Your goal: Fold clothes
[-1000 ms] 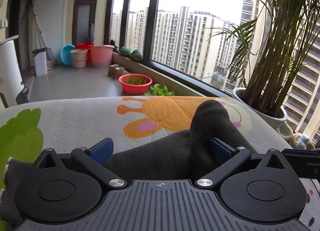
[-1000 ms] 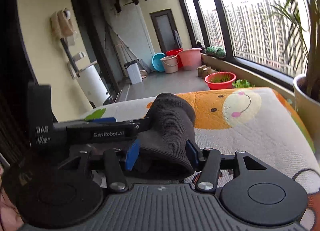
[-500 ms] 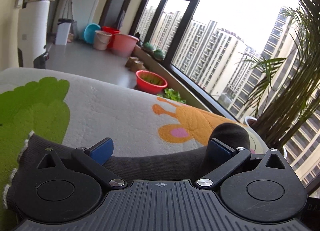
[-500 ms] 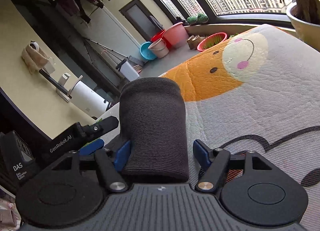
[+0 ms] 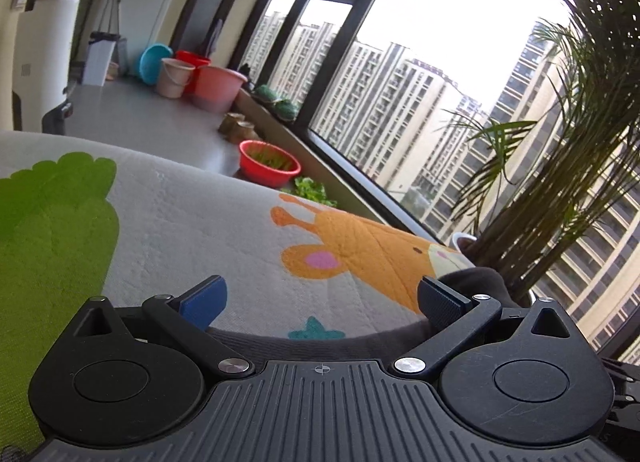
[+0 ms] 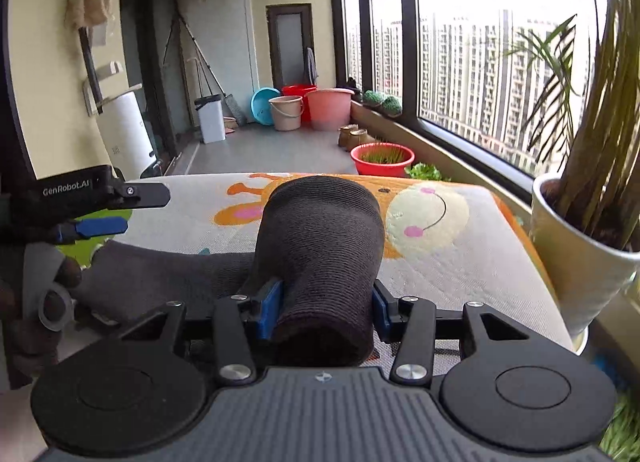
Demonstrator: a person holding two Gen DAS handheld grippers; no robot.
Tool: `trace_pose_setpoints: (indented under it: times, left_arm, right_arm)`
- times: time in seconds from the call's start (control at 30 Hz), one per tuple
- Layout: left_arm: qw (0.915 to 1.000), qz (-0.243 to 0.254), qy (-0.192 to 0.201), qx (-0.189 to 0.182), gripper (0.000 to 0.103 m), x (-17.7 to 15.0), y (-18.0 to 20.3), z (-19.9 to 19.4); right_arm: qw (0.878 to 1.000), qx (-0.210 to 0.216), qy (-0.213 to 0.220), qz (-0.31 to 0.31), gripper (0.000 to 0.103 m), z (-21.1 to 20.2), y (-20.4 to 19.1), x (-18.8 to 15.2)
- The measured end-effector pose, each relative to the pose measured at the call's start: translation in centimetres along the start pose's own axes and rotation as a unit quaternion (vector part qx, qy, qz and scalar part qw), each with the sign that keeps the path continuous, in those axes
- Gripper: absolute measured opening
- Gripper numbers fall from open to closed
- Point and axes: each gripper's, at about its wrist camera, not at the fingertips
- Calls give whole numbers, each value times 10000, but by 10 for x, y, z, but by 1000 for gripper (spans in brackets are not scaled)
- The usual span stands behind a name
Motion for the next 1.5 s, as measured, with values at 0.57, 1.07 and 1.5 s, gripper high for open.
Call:
trace_pose_setpoints:
  times: [0.57, 1.07, 1.5]
  left_arm:
    - [9917, 1189, -235, -420, 103, 3, 77, 15]
    - [9972, 691, -282, 13, 103, -15, 32, 19]
    - [9996, 138, -209, 160, 103, -10, 4, 9]
  right_arm:
    - [9646, -369, 854, -2467, 48, -8, -89, -25]
    - [9844, 1245, 627, -1076, 65, -18, -57, -16]
    - [9380, 2411, 75, 2490, 74, -1, 58, -31]
Point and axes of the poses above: each gripper's, at about its wrist camera, not at the fingertips, and z roughly the way its jaws point, y to its right, x to its top, and after that the axes turned 2 degrees about -x, right-handed
